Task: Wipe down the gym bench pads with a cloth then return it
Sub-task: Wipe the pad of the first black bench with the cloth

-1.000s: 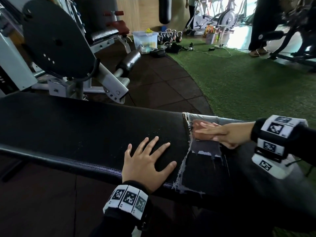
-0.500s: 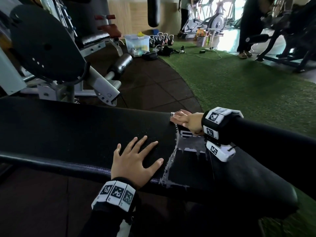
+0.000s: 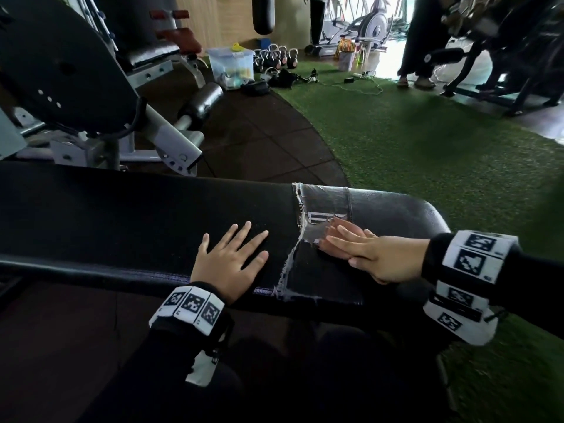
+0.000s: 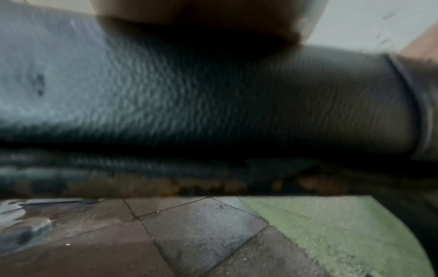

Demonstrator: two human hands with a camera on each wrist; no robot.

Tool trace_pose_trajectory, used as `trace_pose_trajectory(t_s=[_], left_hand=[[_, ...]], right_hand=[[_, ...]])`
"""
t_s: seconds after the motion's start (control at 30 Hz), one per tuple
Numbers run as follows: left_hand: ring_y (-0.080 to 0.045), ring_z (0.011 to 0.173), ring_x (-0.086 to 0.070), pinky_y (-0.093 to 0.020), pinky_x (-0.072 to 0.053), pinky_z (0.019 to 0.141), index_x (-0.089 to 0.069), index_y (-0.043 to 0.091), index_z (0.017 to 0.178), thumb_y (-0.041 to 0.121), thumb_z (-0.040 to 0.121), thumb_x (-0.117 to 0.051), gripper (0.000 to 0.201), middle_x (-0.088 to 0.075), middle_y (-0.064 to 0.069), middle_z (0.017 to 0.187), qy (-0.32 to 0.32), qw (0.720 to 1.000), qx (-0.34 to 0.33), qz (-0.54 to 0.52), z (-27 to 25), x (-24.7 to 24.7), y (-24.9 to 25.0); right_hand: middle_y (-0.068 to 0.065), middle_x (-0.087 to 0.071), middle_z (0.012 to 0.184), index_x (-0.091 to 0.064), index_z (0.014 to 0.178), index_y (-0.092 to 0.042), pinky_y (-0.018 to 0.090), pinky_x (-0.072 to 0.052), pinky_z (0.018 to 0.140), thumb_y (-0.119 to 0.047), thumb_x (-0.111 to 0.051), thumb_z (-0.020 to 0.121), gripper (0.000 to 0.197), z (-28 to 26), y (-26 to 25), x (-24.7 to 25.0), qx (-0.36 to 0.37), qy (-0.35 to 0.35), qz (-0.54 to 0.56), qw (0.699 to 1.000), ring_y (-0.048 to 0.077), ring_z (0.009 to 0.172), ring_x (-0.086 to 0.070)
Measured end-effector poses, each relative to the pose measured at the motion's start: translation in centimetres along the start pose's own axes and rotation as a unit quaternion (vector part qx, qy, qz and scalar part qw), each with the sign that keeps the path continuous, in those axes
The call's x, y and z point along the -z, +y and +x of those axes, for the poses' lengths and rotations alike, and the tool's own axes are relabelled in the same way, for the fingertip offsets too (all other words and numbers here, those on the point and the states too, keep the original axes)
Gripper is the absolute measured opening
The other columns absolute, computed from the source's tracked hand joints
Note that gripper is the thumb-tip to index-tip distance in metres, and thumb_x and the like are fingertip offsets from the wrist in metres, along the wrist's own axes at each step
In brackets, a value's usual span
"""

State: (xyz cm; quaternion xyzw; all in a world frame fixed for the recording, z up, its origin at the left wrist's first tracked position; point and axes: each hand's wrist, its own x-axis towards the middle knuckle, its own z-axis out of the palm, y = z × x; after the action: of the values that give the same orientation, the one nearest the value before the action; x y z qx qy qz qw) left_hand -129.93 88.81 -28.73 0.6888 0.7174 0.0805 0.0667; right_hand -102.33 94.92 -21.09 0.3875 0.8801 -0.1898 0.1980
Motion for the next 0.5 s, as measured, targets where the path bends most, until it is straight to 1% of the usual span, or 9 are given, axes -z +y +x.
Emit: trace_pose_trajectory(t_s=[0.07,0.13,0.17,0.2,0.27,0.33,0.4,0.43,0.5], left_hand=[[0.002,0.142,0.007,-0.042,0.011,0.115,-0.01,0.061,0.139,0.062,0.089,-0.013,0.049,-0.001,0.022,0.156,-0.023,1.0,-0.01,-0.018,0.1,0.3,-0.7],[0.003,0.142,0.007,-0.042,0.009,0.115,-0.007,0.063,0.137,0.065,0.088,-0.011,0.049,0.003,0.024,0.155,-0.032,0.999,-0.006,0.003,0.0,0.7,-2.0],[0.002,0.143,0.007,-0.043,0.008,0.115,-0.006,0.064,0.137,0.066,0.087,-0.009,0.05,0.004,0.024,0.155,-0.027,0.999,0.008,0.019,-0.1,0.8,-2.7],[0.0,0.143,0.006,-0.044,0.007,0.116,-0.005,0.063,0.138,0.066,0.088,-0.008,0.05,0.003,0.024,0.155,-0.015,0.999,0.023,0.029,-0.2,0.8,-3.3],[-0.001,0.144,0.003,-0.045,0.005,0.117,-0.008,0.062,0.139,0.061,0.091,-0.01,0.048,-0.002,0.021,0.157,0.013,0.999,0.04,0.032,-0.5,0.6,-3.8],[-0.002,0.144,0.0,-0.044,0.003,0.116,-0.011,0.062,0.138,0.059,0.091,-0.011,0.047,-0.007,0.021,0.156,0.036,0.998,0.043,0.03,-0.5,0.4,-3.7],[-0.001,0.144,-0.003,-0.043,0.001,0.116,-0.014,0.063,0.137,0.057,0.092,-0.012,0.046,-0.01,0.022,0.156,0.049,0.997,0.049,0.022,-0.4,0.3,-3.6],[-0.001,0.144,-0.003,-0.043,0.001,0.116,-0.014,0.063,0.137,0.057,0.092,-0.012,0.045,-0.011,0.022,0.156,0.053,0.997,0.05,0.019,-0.3,0.3,-3.6],[-0.001,0.144,-0.005,-0.042,0.0,0.116,-0.015,0.063,0.137,0.053,0.095,-0.015,0.043,-0.012,0.022,0.156,0.06,0.997,0.047,0.015,-0.4,0.2,-3.8]], right_hand=[[0.0,0.019,0.156,0.007,0.149,-0.025,0.043,0.004,0.117,-0.023,-0.023,0.103,0.055,0.5,-0.2,0.0,-0.02,-0.001,0.0,1.0,0.017,0.141,0.022],[0.003,0.015,0.157,0.005,0.149,-0.021,0.045,0.002,0.117,-0.021,-0.023,0.103,0.054,1.6,-0.7,0.4,-0.041,0.01,-0.015,0.999,0.017,0.142,0.02],[0.004,0.013,0.157,0.005,0.149,-0.019,0.045,0.001,0.117,-0.02,-0.023,0.103,0.054,2.2,-1.1,0.7,-0.048,0.02,-0.024,0.998,0.018,0.143,0.019],[0.005,0.011,0.157,0.005,0.149,-0.016,0.044,0.001,0.117,-0.02,-0.022,0.103,0.054,3.0,-1.6,1.0,-0.05,0.033,-0.041,0.997,0.02,0.143,0.017],[0.007,0.006,0.158,0.006,0.149,-0.011,0.036,0.003,0.116,-0.017,-0.021,0.103,0.054,4.6,-3.1,1.6,-0.052,0.051,-0.092,0.993,0.023,0.144,0.012],[0.007,0.004,0.158,0.004,0.149,-0.011,0.031,0.004,0.113,-0.017,-0.02,0.103,0.053,5.8,-5.0,2.4,-0.044,0.051,-0.131,0.989,0.023,0.144,0.011],[0.004,0.005,0.158,0.001,0.15,-0.017,0.034,0.004,0.114,-0.017,-0.021,0.103,0.052,6.4,-7.5,2.8,-0.019,0.046,-0.165,0.985,0.023,0.144,0.011],[0.002,0.005,0.158,0.0,0.15,-0.02,0.038,0.003,0.114,-0.016,-0.024,0.103,0.053,6.5,-8.6,2.7,0.002,0.041,-0.17,0.985,0.023,0.144,0.012],[0.001,0.008,0.158,-0.001,0.15,-0.022,0.049,-0.002,0.116,-0.016,-0.03,0.101,0.057,6.2,-10.6,1.7,0.043,0.021,-0.143,0.989,0.023,0.143,0.015]])
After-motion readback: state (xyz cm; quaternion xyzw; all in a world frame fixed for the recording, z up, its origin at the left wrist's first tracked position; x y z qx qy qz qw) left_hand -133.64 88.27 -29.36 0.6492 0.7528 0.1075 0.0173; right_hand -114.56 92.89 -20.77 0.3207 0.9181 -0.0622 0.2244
